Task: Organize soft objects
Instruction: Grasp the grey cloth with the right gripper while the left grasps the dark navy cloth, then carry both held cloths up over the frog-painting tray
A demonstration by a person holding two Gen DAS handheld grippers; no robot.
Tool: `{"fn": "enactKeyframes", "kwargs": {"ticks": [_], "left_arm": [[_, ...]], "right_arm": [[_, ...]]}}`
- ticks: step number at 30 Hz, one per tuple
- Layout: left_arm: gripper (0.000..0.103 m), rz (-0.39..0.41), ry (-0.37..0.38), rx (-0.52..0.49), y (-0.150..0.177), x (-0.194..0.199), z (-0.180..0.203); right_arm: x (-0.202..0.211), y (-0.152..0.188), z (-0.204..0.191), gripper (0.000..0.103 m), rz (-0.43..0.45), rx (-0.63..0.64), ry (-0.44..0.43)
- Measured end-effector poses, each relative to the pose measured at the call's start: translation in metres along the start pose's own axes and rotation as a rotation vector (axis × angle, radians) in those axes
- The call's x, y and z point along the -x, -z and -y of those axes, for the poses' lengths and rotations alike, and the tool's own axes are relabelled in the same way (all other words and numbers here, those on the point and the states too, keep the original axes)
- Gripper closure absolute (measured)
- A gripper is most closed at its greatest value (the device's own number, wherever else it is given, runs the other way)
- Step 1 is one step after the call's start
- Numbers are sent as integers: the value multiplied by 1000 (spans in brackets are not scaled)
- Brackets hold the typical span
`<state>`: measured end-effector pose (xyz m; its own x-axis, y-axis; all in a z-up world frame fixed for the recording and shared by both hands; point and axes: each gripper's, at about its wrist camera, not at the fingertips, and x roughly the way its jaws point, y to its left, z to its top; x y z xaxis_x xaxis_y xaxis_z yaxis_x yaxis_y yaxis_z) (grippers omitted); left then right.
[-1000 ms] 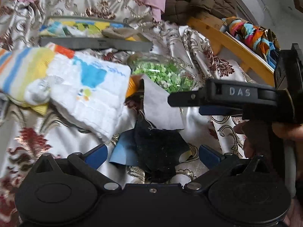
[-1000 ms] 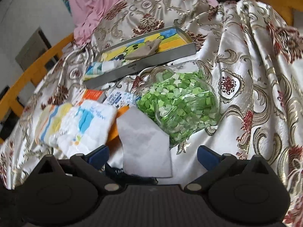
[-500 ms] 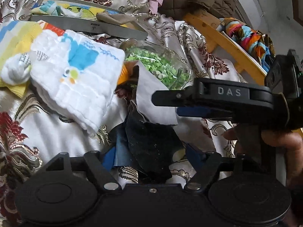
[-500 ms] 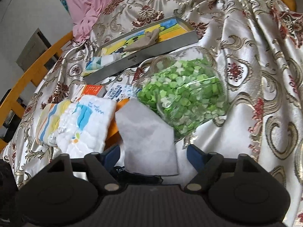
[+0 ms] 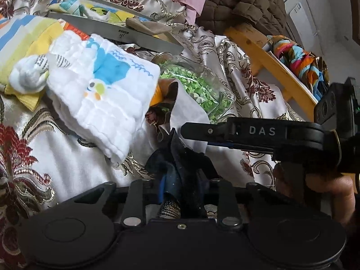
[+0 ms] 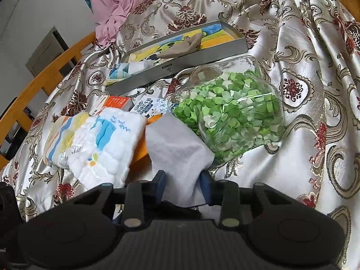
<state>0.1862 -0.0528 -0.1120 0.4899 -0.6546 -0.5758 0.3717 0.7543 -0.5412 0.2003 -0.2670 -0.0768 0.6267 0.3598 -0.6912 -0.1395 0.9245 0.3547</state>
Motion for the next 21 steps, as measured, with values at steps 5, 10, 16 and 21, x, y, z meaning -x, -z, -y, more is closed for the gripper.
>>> {"fn": "enactKeyframes", "kwargs": {"ticks": [5, 10, 16, 21], "left_arm": [[88, 8, -3, 7, 1, 2, -2], [89, 20, 20, 19, 3, 6, -5], [91, 66, 43, 9, 1, 16, 0], [93, 96, 27, -9, 0, 26, 8]], "right_arm": [[-7, 0, -2, 76, -3, 26, 32], [-1, 2, -7, 91, 21, 71, 44], [12, 4, -18, 99, 87, 144, 16], [21, 2, -24, 100, 150, 183, 9]]}}
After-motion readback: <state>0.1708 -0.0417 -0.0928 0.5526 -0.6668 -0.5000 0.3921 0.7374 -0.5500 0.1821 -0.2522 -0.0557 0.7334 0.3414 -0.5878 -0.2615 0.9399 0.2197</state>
